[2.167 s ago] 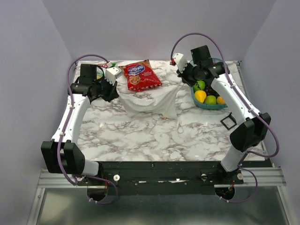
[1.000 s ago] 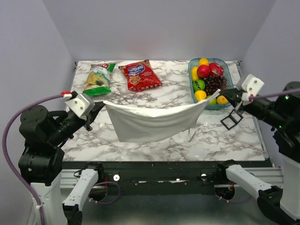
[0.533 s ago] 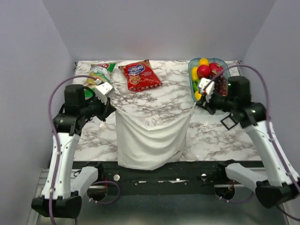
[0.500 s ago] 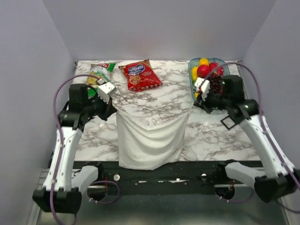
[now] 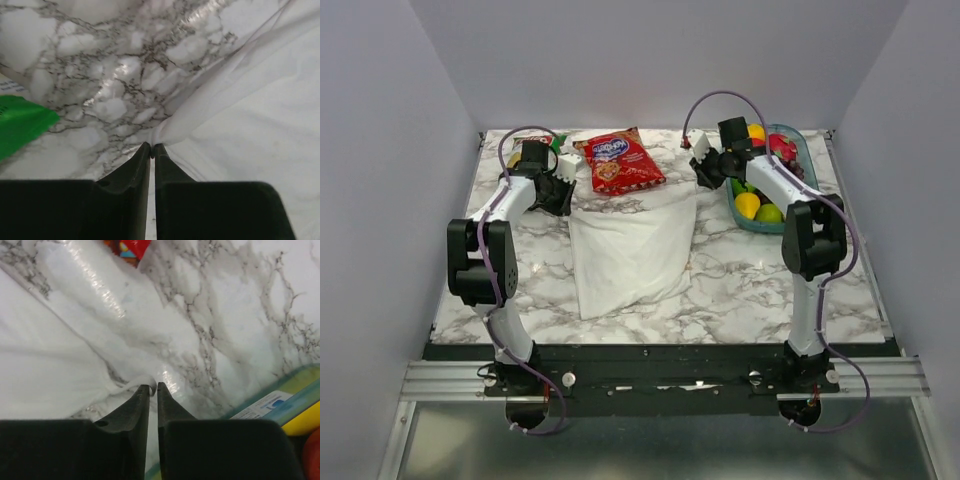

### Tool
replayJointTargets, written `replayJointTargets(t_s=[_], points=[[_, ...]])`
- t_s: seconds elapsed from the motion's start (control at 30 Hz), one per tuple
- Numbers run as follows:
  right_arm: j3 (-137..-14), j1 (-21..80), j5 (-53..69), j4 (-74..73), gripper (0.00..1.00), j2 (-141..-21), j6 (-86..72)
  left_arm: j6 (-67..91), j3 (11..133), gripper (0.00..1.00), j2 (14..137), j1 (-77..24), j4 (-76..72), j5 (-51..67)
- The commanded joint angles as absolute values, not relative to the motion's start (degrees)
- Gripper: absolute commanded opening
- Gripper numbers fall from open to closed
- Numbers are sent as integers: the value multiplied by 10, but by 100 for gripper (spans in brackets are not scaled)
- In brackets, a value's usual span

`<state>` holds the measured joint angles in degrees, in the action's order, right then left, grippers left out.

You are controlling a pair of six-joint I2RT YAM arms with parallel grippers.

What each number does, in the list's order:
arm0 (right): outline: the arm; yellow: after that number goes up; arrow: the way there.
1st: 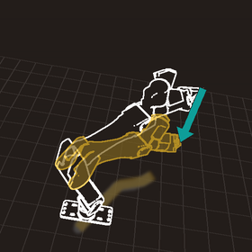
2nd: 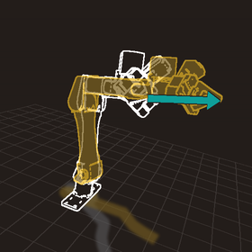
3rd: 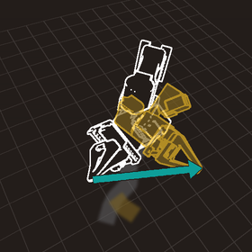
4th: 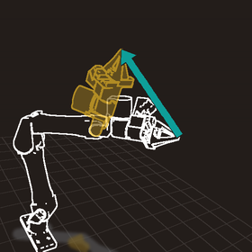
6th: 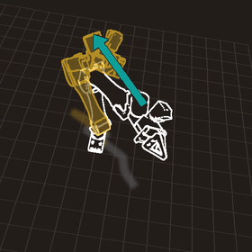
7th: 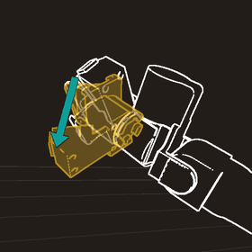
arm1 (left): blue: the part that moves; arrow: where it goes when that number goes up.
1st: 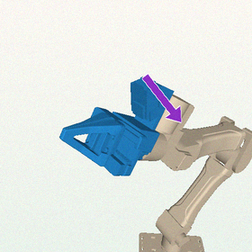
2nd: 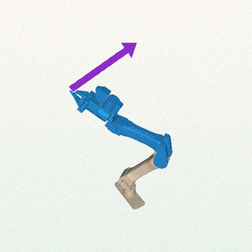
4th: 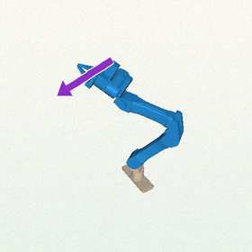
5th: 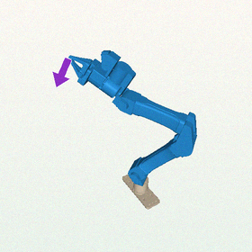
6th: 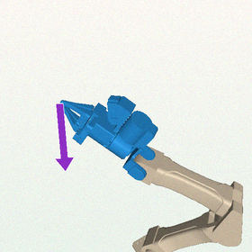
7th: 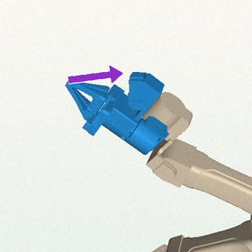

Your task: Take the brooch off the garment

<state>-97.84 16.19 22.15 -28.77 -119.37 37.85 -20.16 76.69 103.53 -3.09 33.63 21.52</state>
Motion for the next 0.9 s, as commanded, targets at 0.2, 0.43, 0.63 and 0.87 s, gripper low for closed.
replayJointTargets(t_s=[0.2,0.43,0.63,0.87], points=[[-951,163,171,-305,50,-1137,337,-202,840,43,1024,-34,333,111],[-690,164,222,-333,52,-968,472,-202,769,48,921,-43,391,271],[-634,163,225,-335,52,-947,519,-268,669,43,899,-86,481,323],[-678,193,227,-341,50,-995,509,-292,619,40,914,-105,500,314]])
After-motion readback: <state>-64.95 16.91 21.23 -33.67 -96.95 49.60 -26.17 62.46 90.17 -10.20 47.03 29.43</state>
